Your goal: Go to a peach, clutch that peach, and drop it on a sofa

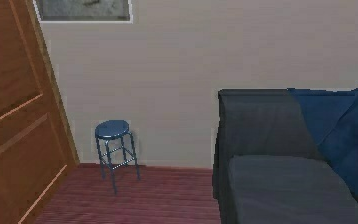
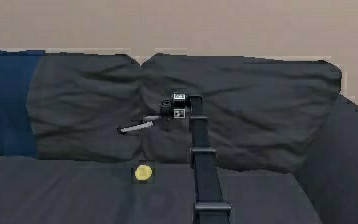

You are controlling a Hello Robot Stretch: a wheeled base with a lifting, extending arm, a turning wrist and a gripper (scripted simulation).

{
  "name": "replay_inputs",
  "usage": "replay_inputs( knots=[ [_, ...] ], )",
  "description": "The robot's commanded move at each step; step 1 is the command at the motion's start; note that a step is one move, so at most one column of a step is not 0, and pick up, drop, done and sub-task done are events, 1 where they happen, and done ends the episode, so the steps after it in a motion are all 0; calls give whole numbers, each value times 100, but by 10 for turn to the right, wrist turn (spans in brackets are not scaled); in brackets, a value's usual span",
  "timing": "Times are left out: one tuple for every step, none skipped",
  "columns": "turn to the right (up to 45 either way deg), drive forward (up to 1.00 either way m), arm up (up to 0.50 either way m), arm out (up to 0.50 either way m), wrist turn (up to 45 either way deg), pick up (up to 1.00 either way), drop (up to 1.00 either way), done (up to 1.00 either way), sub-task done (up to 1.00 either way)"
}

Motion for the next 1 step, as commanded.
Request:
replay_inputs(
  knots=[
    [0, 0, 0, 0, 0, 0, 0, 100, 0]
  ],
)
